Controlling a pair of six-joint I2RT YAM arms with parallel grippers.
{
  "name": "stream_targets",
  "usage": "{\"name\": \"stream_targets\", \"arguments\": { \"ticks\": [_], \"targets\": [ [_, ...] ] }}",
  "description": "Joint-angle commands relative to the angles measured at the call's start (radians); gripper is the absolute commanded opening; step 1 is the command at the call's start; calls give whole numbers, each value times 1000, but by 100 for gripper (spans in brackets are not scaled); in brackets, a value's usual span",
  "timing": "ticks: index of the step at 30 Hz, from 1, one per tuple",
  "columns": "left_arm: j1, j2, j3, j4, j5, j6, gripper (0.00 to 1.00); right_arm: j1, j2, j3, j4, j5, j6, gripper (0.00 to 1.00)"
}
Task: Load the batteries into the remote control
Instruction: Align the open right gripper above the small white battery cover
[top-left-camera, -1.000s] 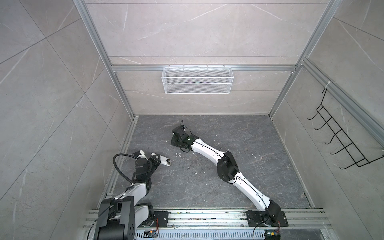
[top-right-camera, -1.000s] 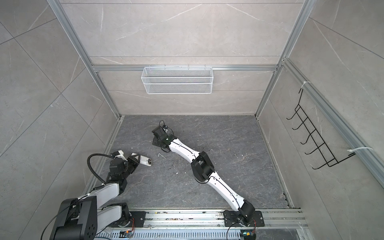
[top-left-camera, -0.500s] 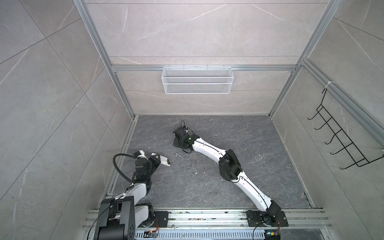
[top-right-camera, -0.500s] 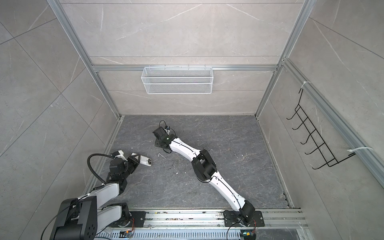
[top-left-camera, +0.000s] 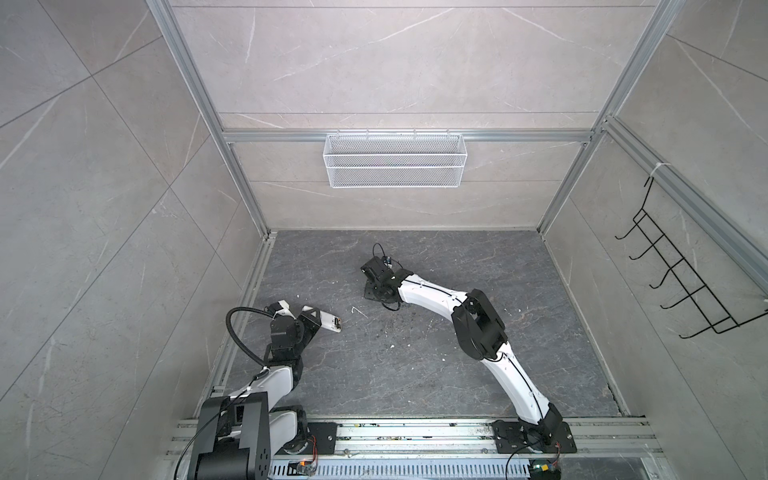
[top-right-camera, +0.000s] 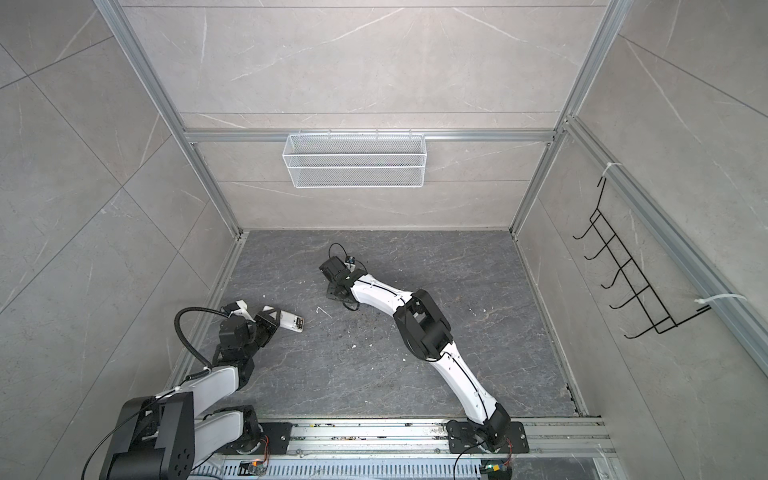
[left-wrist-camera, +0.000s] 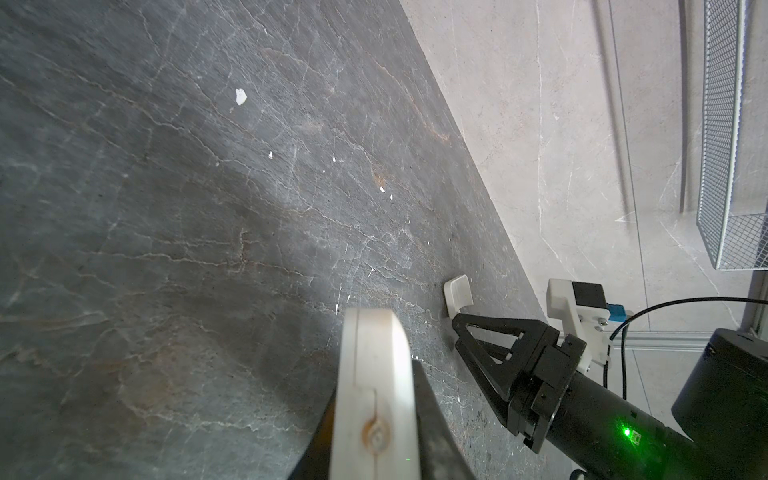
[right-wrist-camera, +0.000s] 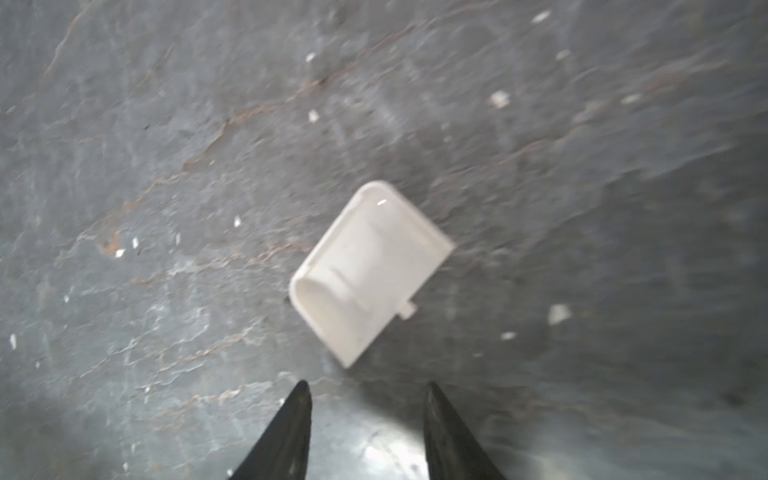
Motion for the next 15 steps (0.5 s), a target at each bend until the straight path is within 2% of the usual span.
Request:
{"name": "stream_targets", "arguments": {
  "ticks": [1,4,7,15],
  "targets": [
    [2,-6,39,54,22,5,0,6,-89,-4,-2,23,-32,44],
    [2,0,41,55,24,5,0,8,-65,81,-55,6,2,42],
    [2,11,41,61,30,3,0,12,20,253,-187,55,32,40],
    [2,22,43,71,36,-1,0,15,338,803,-454,127,72,43]
  ]
}}
